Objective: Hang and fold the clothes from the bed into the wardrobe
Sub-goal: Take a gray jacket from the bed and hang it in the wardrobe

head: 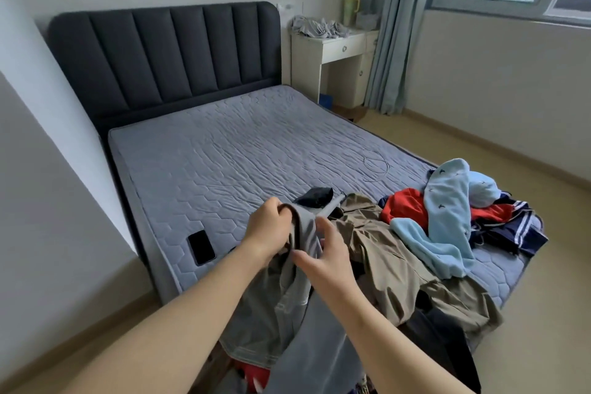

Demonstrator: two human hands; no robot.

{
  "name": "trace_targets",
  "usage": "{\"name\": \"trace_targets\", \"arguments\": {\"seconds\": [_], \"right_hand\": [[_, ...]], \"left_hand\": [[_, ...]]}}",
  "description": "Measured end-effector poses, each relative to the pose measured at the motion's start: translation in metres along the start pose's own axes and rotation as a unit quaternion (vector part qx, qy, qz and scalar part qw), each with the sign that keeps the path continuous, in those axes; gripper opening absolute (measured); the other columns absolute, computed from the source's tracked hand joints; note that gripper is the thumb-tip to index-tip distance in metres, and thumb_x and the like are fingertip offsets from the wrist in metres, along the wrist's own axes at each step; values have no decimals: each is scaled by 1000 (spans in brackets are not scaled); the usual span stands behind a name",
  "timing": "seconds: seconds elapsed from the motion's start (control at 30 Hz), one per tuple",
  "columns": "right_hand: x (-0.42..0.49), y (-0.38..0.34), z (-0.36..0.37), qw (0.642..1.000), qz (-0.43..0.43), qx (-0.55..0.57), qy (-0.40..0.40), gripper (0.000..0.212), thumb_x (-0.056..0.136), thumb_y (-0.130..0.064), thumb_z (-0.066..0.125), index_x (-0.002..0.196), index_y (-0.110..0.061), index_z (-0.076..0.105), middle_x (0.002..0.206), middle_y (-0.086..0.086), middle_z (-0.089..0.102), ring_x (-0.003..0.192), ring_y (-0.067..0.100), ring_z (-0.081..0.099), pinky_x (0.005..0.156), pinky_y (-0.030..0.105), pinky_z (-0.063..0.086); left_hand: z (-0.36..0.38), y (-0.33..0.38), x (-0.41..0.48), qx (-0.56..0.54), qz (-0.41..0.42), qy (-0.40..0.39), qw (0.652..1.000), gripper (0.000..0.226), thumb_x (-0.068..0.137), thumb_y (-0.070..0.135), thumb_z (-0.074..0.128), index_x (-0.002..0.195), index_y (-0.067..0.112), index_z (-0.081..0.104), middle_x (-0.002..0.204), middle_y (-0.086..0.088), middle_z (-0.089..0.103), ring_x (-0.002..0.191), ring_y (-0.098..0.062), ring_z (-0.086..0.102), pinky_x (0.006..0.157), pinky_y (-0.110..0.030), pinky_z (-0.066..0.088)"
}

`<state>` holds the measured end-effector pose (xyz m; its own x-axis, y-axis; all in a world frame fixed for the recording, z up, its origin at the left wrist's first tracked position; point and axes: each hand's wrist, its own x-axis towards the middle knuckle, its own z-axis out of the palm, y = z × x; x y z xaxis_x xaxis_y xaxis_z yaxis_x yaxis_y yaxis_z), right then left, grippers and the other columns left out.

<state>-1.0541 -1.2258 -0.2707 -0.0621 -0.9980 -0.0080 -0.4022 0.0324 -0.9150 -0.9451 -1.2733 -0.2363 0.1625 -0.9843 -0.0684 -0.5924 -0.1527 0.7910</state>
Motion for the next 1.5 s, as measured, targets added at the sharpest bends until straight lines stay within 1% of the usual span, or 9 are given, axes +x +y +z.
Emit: {"name": "trace_targets", "arguments": {"seconds": [0.13,0.2,0.33,0.5,0.67,0.8,1.07,1.3,1.5], "right_hand": [[7,2,8,999,10,-16,-36,29,79,-19,57,102,-36,53,91,-20,58,89,8,56,67,9,43],[10,2,5,999,36,20,-14,22,87,-12,48,94,-29,59,78,-17,59,73,4,54,56,9,39],[20,-14,0,981,66,170,70,30,83,3,41,76,-19,61,73,-3,62,76,16,54,69,29,42],[25,-52,10,973,-5,230,28,38,79,8,36,65,-20,56,54,-14,55,56,4,50,54,23,42],[29,-80,24,956,-24,291,8,44,89,-1,44,61,-29,64,58,-12,60,58,2,57,53,21,49],[28,-83,34,961,-11,276,32,34,90,-3,44,73,-24,64,70,-4,63,68,9,59,62,27,50],[7,-67,82,968,13,248,47,22,96,-21,44,85,-26,62,71,-10,66,72,6,60,62,18,46],[-17,-91,116,957,13,287,-32,30,95,-17,40,97,-37,63,102,-11,68,104,11,60,91,32,48],[-59,-129,114,932,-58,322,-157,27,74,-36,46,75,-45,71,83,-24,70,82,-9,64,67,12,52]], "left_hand": [[-21,19,-7,-137,-3,-42,990,25,90,14,46,65,14,41,63,-4,43,58,-18,40,55,-28,34],[-38,20,-10,-166,27,-93,981,18,85,16,58,70,14,49,66,-6,51,62,-19,49,59,-30,40],[-71,1,-8,80,143,-154,974,22,70,22,75,79,26,55,75,11,57,66,-1,53,53,-10,39],[-72,-36,0,251,149,6,957,12,84,20,51,86,24,62,91,2,59,90,-23,57,66,-27,39],[-80,-58,12,13,-17,40,999,24,81,29,48,88,13,64,83,-5,63,77,-24,53,65,-29,38],[-94,-65,17,-179,-128,12,976,32,77,23,41,90,1,60,94,-22,65,84,-29,58,74,-37,45],[-126,-54,4,-526,-266,-59,806,34,98,20,35,93,1,62,98,-11,66,75,-27,59,57,-37,45],[-177,-56,-39,-613,-189,-105,760,25,90,23,41,75,9,54,73,-5,47,64,-12,44,64,-22,35],[-212,-38,-113,-632,-74,-61,769,13,64,25,54,61,14,48,58,3,35,51,-4,33,46,-14,21]]}}
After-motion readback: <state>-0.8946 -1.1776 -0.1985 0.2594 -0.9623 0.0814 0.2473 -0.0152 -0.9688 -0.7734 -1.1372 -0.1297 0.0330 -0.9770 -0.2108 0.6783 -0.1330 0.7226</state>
